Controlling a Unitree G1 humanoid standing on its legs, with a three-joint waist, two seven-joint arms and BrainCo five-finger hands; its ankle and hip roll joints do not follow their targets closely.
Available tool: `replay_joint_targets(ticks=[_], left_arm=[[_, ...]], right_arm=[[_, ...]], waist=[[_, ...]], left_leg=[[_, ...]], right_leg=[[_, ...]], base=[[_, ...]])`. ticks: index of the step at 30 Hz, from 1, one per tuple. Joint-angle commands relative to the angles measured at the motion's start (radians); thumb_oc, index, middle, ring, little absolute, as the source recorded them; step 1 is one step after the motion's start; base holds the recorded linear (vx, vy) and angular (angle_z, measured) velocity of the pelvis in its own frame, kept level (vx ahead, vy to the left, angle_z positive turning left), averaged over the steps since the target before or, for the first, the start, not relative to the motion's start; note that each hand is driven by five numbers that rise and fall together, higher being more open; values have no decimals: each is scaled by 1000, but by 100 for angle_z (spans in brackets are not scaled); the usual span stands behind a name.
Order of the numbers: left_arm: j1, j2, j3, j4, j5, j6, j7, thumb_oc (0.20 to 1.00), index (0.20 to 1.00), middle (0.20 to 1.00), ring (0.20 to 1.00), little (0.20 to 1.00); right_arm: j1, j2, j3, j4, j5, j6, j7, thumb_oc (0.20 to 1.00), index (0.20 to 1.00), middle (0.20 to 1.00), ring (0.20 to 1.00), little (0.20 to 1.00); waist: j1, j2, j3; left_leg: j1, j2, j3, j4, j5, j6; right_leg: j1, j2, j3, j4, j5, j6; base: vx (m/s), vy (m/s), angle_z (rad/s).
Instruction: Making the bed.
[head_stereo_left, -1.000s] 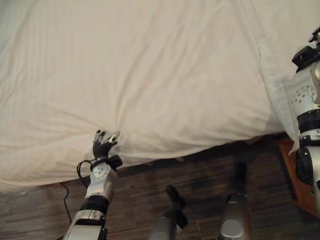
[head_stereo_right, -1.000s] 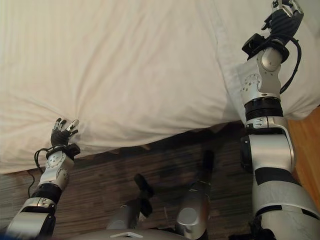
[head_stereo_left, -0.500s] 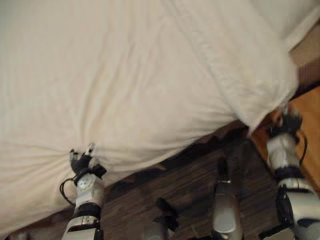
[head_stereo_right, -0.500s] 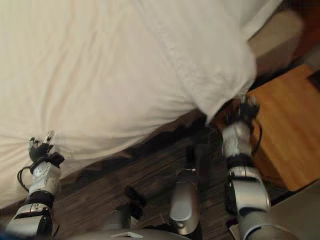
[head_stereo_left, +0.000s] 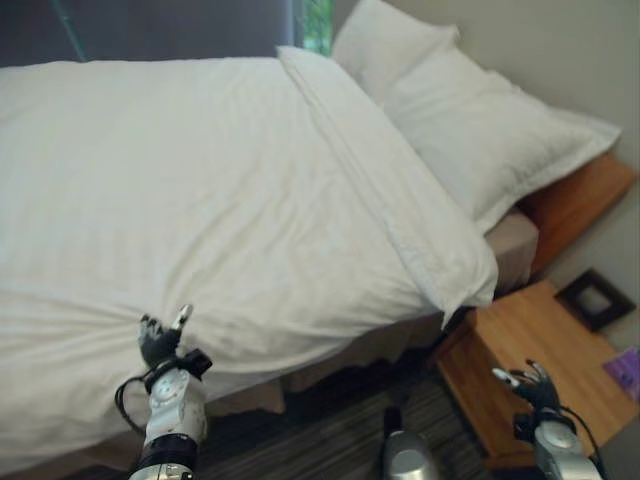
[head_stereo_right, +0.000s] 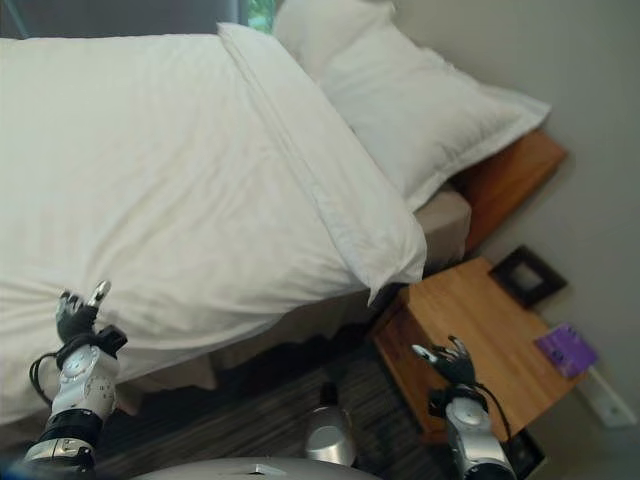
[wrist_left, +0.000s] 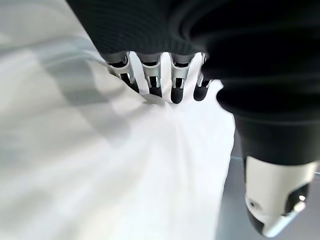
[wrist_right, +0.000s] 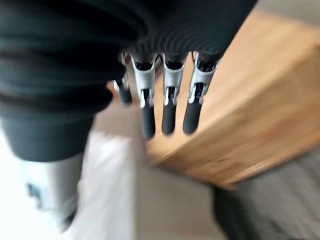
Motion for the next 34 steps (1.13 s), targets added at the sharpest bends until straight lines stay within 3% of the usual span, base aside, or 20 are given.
replay_joint_targets(ticks=[1, 4, 5, 6, 8, 10, 15, 21, 34], left_arm=[[-76, -20, -20, -140, 107, -45, -28, 1000, 1000, 1000, 1000, 1000], [-50, 0, -16, -209, 145, -46, -19, 1000, 1000, 1000, 1000, 1000], [-52, 22, -40, -284, 194, -53, -22, 1000, 1000, 1000, 1000, 1000], [-51, 22, -40, -284, 194, -52, -22, 1000, 1000, 1000, 1000, 1000], [-49, 28, -70, -379, 256, -58, -43, 1000, 1000, 1000, 1000, 1000], [-40, 26, -67, -413, 260, -67, -56, 1000, 1000, 1000, 1000, 1000], [33, 1, -75, -476, 285, -64, -103, 1000, 1000, 1000, 1000, 1000], [97, -21, -86, -484, 289, -58, -141, 1000, 1000, 1000, 1000, 1000], [215, -6, -50, -462, 328, -36, -176, 1000, 1000, 1000, 1000, 1000]], right_arm=[[-132, -31, -4, -106, -82, -37, 5, 1000, 1000, 1000, 1000, 1000], [-142, -30, 25, -170, -111, -47, -1, 1000, 1000, 1000, 1000, 1000], [-155, -22, 57, -240, -122, -71, 4, 1000, 1000, 1000, 1000, 1000], [-155, -21, 58, -241, -122, -71, 4, 1000, 1000, 1000, 1000, 1000], [-185, -29, 114, -330, -147, -102, 19, 1000, 1000, 1000, 1000, 1000], [-196, -27, 122, -342, -149, -109, 20, 1000, 1000, 1000, 1000, 1000], [-236, 23, 192, -321, -99, -124, 65, 1000, 1000, 1000, 1000, 1000], [-235, 44, 272, -309, -80, -137, 107, 1000, 1000, 1000, 1000, 1000], [-227, 40, 315, -284, -146, -127, 122, 1000, 1000, 1000, 1000, 1000]], waist=[[-11, 55, 63], [18, 55, 55], [42, 49, 36], [42, 48, 35], [87, 48, -16], [97, 50, -31], [124, 66, -68], [138, 84, -67], [159, 90, -49]], left_leg=[[162, 37, -15, -67, -53, -58], [150, 30, -26, -80, -40, -35], [117, 23, -47, -84, -21, -11], [115, 22, -47, -84, -21, -11], [57, 14, -53, -75, -7, 3], [42, 16, -46, -69, 4, 4], [46, 48, -14, -71, 29, -16], [35, 74, -24, -79, 60, -30], [31, 80, -39, -90, 77, -32]], right_leg=[[-186, 15, -12, -110, 221, 51], [-142, 8, 1, -20, 164, 51], [-91, 20, 32, 44, 124, 51], [-93, 19, 33, 44, 125, 51], [46, 44, 19, -10, 24, 51], [58, 46, 6, -36, 6, 51], [95, 71, -12, -124, -11, 51], [108, 91, -25, -150, -35, 47], [112, 99, -39, -140, -40, 40]], base=[[-225, -4, 54], [-216, 81, 33], [-195, 45, -27], [-303, 54, 2], [-214, 31, 31], [-96, 2, -51], [20, -24, -4], [-25, 8, -10], [-6, 5, 3]])
